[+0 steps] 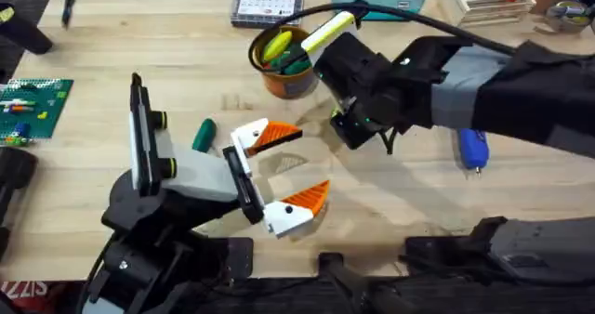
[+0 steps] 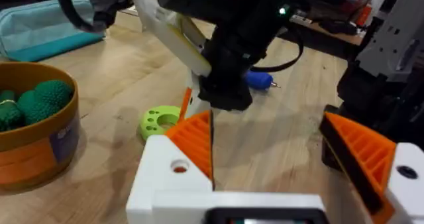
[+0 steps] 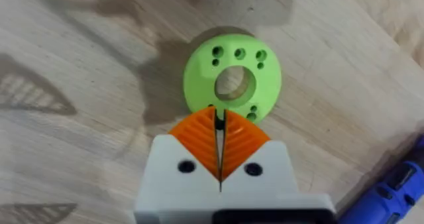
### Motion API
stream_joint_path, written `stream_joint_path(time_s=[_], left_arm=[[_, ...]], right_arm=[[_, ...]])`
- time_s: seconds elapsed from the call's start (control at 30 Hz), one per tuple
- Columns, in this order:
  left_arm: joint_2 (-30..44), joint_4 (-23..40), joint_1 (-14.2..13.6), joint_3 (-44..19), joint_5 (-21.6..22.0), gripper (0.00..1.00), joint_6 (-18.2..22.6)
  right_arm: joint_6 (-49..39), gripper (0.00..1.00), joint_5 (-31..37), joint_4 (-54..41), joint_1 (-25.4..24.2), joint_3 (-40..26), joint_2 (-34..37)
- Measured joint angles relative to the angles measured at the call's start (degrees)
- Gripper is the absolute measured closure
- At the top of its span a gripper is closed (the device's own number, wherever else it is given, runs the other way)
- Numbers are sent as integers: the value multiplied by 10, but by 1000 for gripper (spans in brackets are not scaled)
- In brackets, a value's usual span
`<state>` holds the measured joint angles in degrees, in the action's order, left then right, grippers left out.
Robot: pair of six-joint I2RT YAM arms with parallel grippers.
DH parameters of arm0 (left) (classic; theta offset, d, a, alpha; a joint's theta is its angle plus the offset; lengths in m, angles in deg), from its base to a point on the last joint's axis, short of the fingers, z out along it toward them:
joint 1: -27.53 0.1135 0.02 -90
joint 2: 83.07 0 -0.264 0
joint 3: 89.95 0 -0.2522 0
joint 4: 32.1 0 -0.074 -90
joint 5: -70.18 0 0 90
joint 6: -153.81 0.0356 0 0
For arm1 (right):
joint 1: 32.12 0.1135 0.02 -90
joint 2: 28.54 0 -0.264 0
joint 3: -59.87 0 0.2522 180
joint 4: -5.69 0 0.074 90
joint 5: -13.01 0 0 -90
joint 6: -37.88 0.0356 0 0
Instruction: Pick up the gripper from the table and insert it into the empty holder that is missing its gripper. Then pick up a screw, insert it into the mounting hole, and use the screwdriver to tighten it. Finally, clean up the table by picking up the vegetable and placing it into the bucket.
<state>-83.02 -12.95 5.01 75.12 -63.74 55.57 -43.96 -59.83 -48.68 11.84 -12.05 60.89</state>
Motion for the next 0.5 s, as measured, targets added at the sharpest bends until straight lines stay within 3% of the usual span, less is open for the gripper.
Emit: stream_joint_path(time_s=[0.13, 0.37, 0.5], left_arm=[[0, 0, 0, 0, 0, 17, 0], [0, 0, 0, 0, 0, 17, 0], [0, 0, 0, 0, 0, 17, 0]], right_arm=[[0, 995, 2, -36, -8, -21, -13], [0, 995, 7, -93, -18, -114, -83], [0, 995, 8, -99, -18, -124, -119]])
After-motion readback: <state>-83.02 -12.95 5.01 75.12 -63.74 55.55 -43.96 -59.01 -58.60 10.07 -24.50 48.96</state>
